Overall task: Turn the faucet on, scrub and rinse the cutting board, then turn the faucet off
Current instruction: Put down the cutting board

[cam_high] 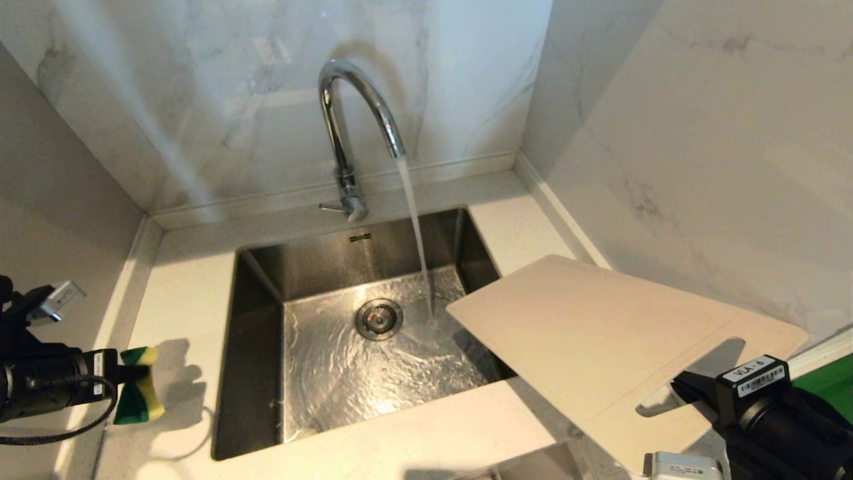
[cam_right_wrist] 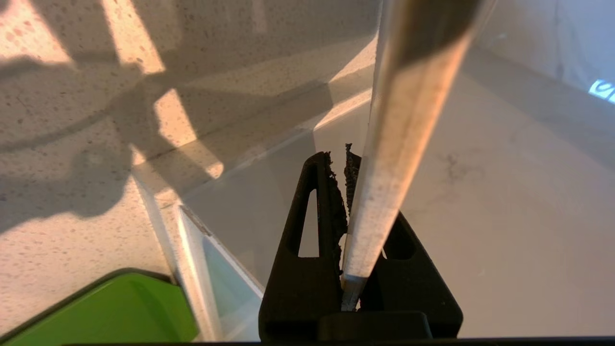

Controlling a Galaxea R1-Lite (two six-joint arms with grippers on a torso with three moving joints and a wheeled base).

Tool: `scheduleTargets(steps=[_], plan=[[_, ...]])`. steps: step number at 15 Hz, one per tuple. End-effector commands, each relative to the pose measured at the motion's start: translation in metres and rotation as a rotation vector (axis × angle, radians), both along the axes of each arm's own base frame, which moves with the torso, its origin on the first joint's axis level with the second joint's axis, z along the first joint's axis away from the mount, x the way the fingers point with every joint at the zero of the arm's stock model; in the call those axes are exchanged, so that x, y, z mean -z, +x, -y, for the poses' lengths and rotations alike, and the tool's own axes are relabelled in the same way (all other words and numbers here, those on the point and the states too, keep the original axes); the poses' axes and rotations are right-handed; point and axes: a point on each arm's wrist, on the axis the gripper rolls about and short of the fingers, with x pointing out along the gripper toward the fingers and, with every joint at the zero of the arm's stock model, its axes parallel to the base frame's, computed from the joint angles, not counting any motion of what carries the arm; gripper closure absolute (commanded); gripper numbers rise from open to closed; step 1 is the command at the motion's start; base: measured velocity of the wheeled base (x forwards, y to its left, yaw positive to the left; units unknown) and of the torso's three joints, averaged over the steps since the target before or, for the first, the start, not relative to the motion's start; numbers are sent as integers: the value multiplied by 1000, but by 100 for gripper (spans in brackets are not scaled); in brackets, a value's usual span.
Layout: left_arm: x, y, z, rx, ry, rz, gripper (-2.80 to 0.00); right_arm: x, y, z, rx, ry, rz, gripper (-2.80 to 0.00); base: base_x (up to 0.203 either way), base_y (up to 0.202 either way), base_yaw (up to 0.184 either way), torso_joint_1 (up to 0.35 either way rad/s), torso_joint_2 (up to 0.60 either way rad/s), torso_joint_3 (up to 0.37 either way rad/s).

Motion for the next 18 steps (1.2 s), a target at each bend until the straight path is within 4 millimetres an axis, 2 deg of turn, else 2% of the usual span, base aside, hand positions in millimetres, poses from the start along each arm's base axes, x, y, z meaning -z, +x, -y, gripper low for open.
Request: scheduleTargets(steps=[1,6,12,18], plan=[[2,2,0,-1,-2,-5,0,6,-1,2,65,-18,17,0,0,0,0,0,0,0],[3,3,-1,-2,-4,-10,0,15,-2,5,189,-29,63,0,0,0,0,0,0,0],[4,8,-1,-2,-5,-13,0,27,0,4,219,25,5,0,0,0,0,0,0,0],[2,10,-1,2,-5,-4,0,24,12,1,224,34,-4,0,0,0,0,0,0,0]])
